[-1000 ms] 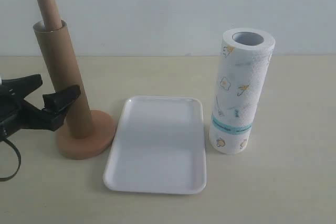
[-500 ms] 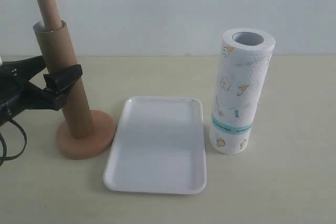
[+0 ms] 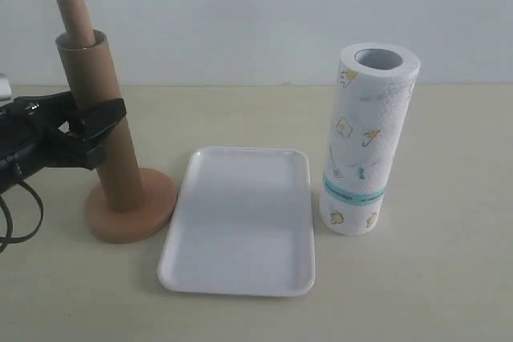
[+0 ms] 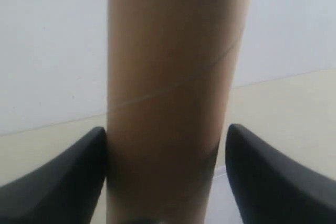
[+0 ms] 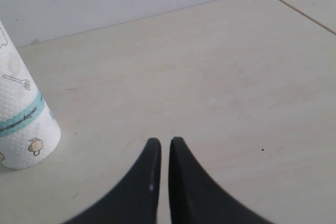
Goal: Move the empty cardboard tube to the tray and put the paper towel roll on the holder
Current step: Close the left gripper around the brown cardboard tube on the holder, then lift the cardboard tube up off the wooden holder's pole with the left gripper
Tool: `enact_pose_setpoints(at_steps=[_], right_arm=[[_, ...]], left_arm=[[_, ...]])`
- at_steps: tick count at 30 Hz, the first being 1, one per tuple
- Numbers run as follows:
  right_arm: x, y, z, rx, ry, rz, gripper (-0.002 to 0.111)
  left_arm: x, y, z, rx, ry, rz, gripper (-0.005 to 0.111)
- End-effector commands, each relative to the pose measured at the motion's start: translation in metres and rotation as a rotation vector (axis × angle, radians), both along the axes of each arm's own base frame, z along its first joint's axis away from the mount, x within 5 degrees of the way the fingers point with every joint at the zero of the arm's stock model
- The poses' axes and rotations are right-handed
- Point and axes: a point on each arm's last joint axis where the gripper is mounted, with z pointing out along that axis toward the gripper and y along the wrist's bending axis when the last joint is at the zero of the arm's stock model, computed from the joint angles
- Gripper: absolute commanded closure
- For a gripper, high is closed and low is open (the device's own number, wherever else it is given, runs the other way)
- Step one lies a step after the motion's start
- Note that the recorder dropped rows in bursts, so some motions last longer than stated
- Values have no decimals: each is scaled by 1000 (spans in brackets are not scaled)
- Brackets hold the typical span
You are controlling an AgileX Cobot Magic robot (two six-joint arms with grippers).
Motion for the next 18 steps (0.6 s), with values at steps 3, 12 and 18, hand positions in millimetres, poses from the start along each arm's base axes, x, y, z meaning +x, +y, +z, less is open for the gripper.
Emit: enact_pose_setpoints(at_steps=[3, 12, 18], right_arm=[[0, 0, 1, -1, -11, -4, 103], [0, 0, 1, -1, -11, -4, 103], [0, 0, 1, -1, -11, -4, 103]], left_arm=[[3, 3, -1, -18, 19, 37, 75], [1, 2, 10, -46, -52, 22, 102], [-6, 2, 40, -106, -131, 12, 103]])
